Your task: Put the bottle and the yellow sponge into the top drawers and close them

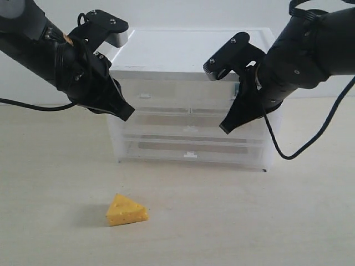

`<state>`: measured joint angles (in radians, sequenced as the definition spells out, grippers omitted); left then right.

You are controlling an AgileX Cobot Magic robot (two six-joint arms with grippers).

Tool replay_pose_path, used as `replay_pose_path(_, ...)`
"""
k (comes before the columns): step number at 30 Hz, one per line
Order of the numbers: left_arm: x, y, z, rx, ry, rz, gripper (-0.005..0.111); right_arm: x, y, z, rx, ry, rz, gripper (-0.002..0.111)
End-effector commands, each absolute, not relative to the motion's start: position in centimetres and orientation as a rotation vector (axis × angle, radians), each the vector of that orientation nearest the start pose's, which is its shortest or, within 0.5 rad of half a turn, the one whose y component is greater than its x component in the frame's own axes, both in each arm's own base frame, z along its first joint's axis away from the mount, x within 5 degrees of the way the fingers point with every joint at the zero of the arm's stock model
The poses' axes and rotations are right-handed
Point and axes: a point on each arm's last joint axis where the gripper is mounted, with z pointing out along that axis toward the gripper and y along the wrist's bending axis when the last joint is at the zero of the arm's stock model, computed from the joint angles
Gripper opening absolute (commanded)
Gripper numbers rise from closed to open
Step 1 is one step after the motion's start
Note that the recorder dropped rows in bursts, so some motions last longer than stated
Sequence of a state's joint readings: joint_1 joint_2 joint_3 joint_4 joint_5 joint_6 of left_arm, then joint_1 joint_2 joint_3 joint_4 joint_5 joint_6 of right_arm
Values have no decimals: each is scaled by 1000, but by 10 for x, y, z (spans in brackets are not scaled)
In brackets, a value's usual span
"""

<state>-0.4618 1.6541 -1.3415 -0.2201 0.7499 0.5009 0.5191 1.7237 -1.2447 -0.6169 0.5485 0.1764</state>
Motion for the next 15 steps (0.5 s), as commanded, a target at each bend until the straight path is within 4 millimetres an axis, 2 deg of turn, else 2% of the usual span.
replay_pose_path(1,319,-173,292,1011,2319,-251,4,338,157,263,-901,2238,-353,0)
replay_pose_path(3,318,-174,291,1009,2337,-274,4,325,155,269,-992,2285,-326,0)
replay_pose_path(5,313,-174,293,1007,2365,-317,4,308,159,279,-1118,2310,-179,0)
replay_pose_path(9,292,-168,307,1058,2429,-374,4,285,150,305,-1144,2318,-117,0)
replay_pose_path(12,281,-164,322,1011,2436,-403,4,284,148,319,-1085,2310,-60,0)
replay_pose_path(15,270,-159,332,925,2495,-435,4,298,150,344,-988,2309,210,0)
